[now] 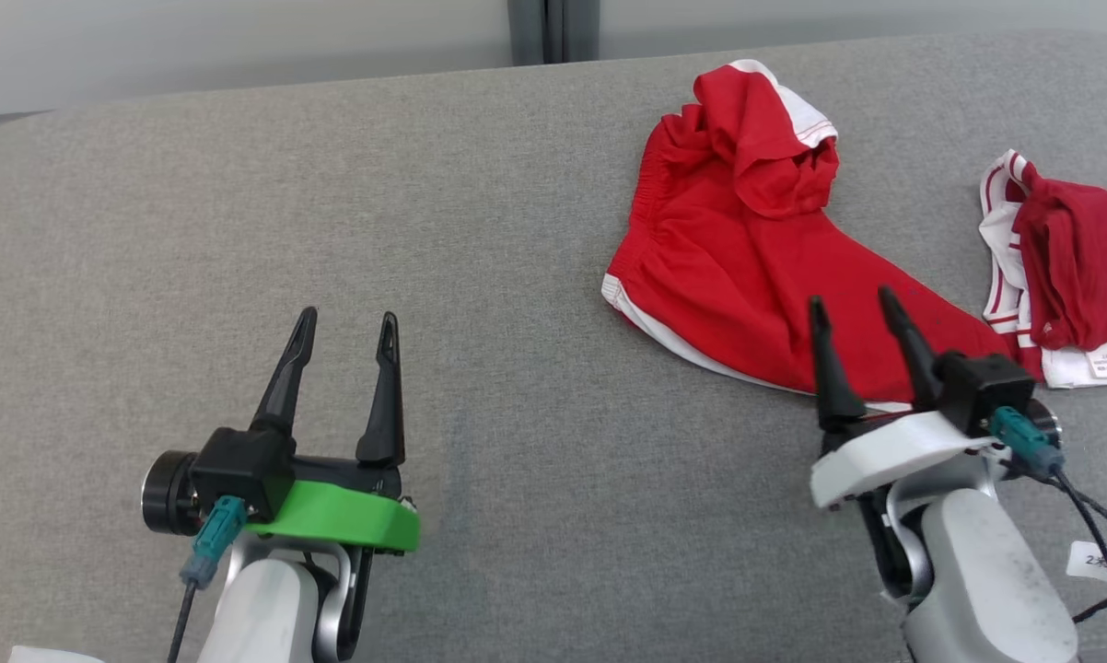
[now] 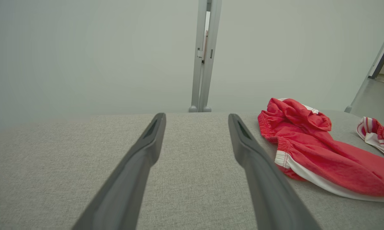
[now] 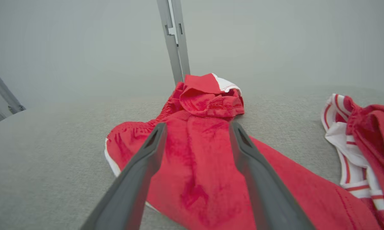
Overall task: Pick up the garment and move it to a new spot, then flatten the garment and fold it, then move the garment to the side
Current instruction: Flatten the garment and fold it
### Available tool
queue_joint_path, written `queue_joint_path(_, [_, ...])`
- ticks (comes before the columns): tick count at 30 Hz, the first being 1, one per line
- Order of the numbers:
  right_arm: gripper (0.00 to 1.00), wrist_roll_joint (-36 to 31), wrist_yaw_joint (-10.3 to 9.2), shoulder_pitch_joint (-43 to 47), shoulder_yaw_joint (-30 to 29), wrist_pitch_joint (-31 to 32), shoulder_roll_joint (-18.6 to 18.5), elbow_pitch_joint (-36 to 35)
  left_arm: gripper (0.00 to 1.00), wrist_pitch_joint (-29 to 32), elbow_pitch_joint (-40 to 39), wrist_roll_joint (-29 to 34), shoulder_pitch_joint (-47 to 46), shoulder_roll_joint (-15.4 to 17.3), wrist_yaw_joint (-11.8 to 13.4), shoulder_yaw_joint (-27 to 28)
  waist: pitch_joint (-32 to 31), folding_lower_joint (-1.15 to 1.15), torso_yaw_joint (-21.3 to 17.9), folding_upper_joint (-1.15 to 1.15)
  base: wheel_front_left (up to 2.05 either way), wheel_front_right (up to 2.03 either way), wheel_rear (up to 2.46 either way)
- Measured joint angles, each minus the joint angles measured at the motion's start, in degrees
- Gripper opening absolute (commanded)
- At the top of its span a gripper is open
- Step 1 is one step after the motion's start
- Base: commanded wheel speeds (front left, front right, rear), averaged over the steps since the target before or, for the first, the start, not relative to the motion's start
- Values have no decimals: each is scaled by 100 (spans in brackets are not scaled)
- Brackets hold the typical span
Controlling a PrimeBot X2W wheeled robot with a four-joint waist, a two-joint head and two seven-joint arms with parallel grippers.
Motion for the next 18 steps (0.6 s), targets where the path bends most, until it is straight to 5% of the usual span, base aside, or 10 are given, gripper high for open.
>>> queue_joint_path(8, [100, 114, 0, -295, 1098, 320, 7, 205, 100, 0, 0, -89, 17, 0, 44, -165, -51, 0, 361, 0, 0, 0, 0])
queue_joint_path(18, [100, 200, 0, -1499, 1187, 917, -179, 1719, 100, 0, 1, -191, -9, 1, 99, -367, 60, 0, 924, 0, 0, 0, 0])
